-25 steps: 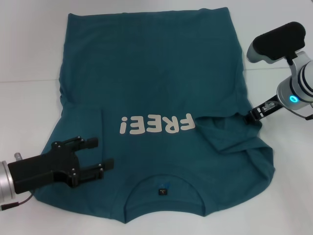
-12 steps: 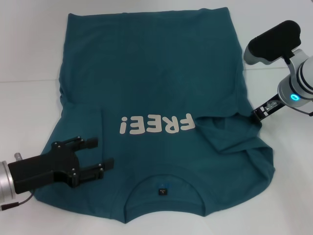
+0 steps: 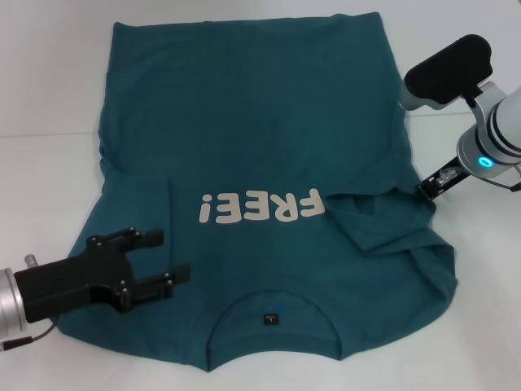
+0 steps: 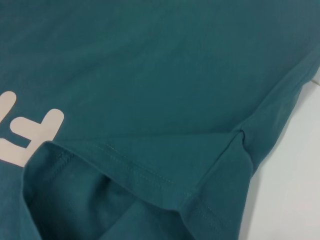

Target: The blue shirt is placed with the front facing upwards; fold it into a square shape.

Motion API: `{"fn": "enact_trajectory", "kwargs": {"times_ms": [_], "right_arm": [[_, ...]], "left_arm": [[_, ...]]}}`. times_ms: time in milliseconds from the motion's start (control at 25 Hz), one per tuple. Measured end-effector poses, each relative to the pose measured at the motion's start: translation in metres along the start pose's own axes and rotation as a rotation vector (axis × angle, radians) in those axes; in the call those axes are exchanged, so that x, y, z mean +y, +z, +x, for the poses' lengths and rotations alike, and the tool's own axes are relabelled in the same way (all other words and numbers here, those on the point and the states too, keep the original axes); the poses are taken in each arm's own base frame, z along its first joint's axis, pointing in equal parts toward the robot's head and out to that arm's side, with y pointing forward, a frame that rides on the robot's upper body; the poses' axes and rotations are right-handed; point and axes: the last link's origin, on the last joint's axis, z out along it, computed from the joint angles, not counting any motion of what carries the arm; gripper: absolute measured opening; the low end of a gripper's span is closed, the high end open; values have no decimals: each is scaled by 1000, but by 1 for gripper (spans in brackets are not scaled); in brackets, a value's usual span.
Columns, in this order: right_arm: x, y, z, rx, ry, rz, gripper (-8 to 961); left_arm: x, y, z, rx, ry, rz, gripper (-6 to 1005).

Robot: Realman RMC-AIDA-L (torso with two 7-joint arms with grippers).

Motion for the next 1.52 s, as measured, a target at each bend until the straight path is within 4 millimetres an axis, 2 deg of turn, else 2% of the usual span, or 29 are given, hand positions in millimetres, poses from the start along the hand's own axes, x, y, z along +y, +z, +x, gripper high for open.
{"fn": "enact_trajectory", "kwargs": {"times_ms": [240,440,760,1000,1200,1400,1520], "right_arm": [[5,1,0,13,-33,2,282],[10,2,0,18,-56,1,307],[13,3,-4,1,-93,24,447],[12,6,-4,7,-96,52,498],[9,9,-2,3,-82,63,368],[8,8,-3,-3,-77,65,319],[9,8,-4,-5,-76,65,215]], "left_arm": [[1,0,0,-2,0,-2,764],[1,1,0,-2,0,-3,764],[1,1,-1,-1,-1,-4,764],[1,2,-1,0,-2,-4,764],[1,2,-1,0,-1,-4,764],[2,2,0,1,1,-5,764],[2,2,0,1,3,-4,764]]}}
